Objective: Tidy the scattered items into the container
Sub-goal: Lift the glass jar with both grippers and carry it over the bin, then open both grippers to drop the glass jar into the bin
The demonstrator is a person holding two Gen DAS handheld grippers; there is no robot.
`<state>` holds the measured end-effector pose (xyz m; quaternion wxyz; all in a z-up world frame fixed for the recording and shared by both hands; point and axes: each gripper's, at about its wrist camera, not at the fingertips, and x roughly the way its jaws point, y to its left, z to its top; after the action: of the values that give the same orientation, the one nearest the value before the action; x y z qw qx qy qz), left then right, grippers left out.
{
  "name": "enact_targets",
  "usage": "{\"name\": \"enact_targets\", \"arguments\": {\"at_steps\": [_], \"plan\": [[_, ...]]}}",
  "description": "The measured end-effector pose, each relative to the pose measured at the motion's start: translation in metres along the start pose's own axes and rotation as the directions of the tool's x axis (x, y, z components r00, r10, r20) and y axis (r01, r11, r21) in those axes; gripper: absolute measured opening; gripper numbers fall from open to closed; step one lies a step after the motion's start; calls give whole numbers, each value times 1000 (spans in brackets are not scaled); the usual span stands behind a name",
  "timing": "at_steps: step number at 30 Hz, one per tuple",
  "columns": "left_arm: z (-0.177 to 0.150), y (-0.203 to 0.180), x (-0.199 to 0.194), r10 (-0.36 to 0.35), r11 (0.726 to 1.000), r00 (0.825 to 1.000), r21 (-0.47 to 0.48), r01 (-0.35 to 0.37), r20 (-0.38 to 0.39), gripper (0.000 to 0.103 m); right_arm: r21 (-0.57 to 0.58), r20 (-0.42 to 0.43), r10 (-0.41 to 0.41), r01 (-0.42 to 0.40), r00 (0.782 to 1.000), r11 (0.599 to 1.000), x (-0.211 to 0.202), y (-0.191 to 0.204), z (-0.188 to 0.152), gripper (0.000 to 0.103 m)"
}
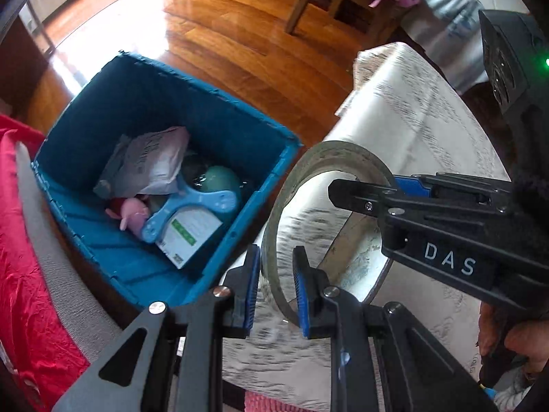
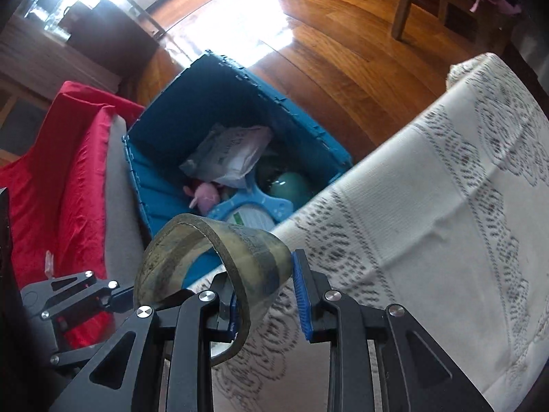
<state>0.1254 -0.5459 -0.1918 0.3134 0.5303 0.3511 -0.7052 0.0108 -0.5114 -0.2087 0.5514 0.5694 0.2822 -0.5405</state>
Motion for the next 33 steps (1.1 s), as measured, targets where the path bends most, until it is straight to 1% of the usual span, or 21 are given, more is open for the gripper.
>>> {"name": "enact_targets", "arguments": {"at_steps": [7,16,23,26,30,31,32,33], "plan": [[21,72,12,16,998,1000,-62,-17,-7,19,-58,-33,17,-19,999,998,48,49,46,26],[45,147,47,40,996,999,-84,-42,-23,19,-114,-84,31,-40,996,993,122,91,88,26],[55,190,70,42,991,999,-124,-45,-26,19,-156,-130,9,-29,992,987,169,113,99,26],[54,202,73,36,987,999,-155,-40,-25,19,-162,-133,-5,-16,991,987,177,115,103,26],[55,213,73,47,983,999,-177,-51,-23,20,-158,-134,-21,0,991,987,183,113,107,26],[56,214,73,60,982,998,-176,-63,-25,24,-160,-131,-25,4,991,987,183,113,109,26],[56,214,73,72,981,997,-176,-76,-27,31,-162,-128,-29,8,991,987,184,113,110,28],[56,215,73,84,981,996,-176,-88,-29,37,-158,-125,-31,11,992,987,183,113,112,36]]}}
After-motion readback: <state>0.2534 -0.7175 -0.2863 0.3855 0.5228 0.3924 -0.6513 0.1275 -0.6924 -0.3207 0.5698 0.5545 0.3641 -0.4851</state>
